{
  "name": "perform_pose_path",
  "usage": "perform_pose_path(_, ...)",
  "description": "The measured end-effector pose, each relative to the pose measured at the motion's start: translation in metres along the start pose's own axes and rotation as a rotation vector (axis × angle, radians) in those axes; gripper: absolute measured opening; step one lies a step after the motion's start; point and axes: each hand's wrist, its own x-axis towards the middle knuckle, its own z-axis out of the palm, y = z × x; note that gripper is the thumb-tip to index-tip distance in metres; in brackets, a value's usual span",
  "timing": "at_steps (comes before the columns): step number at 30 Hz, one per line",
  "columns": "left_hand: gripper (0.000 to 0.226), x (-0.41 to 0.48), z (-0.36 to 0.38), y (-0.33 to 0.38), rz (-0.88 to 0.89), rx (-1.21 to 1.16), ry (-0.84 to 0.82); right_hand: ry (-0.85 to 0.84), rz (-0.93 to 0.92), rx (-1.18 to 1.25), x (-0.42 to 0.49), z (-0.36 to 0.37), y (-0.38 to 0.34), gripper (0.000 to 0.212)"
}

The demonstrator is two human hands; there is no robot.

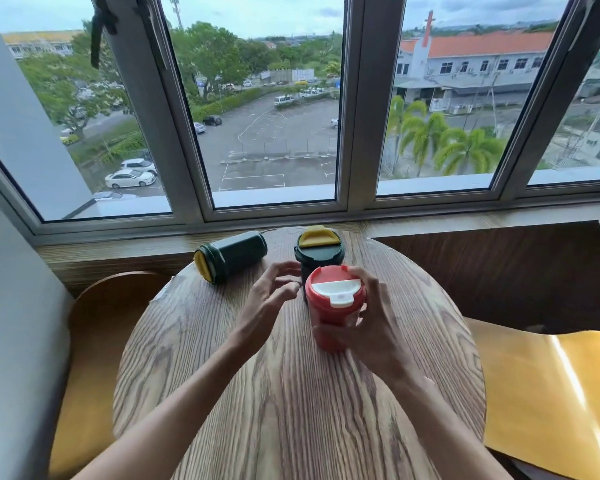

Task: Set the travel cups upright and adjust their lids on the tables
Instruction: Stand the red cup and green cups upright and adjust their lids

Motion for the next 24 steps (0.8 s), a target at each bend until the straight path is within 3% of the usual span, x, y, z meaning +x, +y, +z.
perform_pose_path(4, 0.060, -0.014, 0.009, 0.012, 0.055, -0.017, -0.085, -0.107, 0.013, 0.076, 0.000, -0.027, -0.002, 0.096)
perform_pose_path(6, 0.067, -0.016, 0.013, 0.016, 0.088, -0.009, -0.089, -0.053, 0.046, 0.187, 0.012, -0.042, -0.011, 0.086)
perform_pose_path(9, 0.068, -0.019, 0.019, 0.015, 0.139, 0.072, -0.064, 0.032, 0.122, 0.227, 0.054, -0.046, -0.021, 0.053)
perform_pose_path(11, 0.071, -0.020, 0.023, 0.011, 0.167, 0.121, -0.055, -0.056, 0.202, 0.150, 0.087, -0.039, -0.019, 0.038)
perform_pose_path(16, 0.083, -0.025, 0.033, 0.003, 0.192, 0.192, -0.056, -0.313, 0.357, 0.089, 0.132, -0.019, -0.008, 0.039)
perform_pose_path(24, 0.083, -0.027, 0.032, 0.005, 0.226, 0.268, 0.024, -0.348, 0.422, 0.264, 0.136, -0.014, -0.002, 0.043)
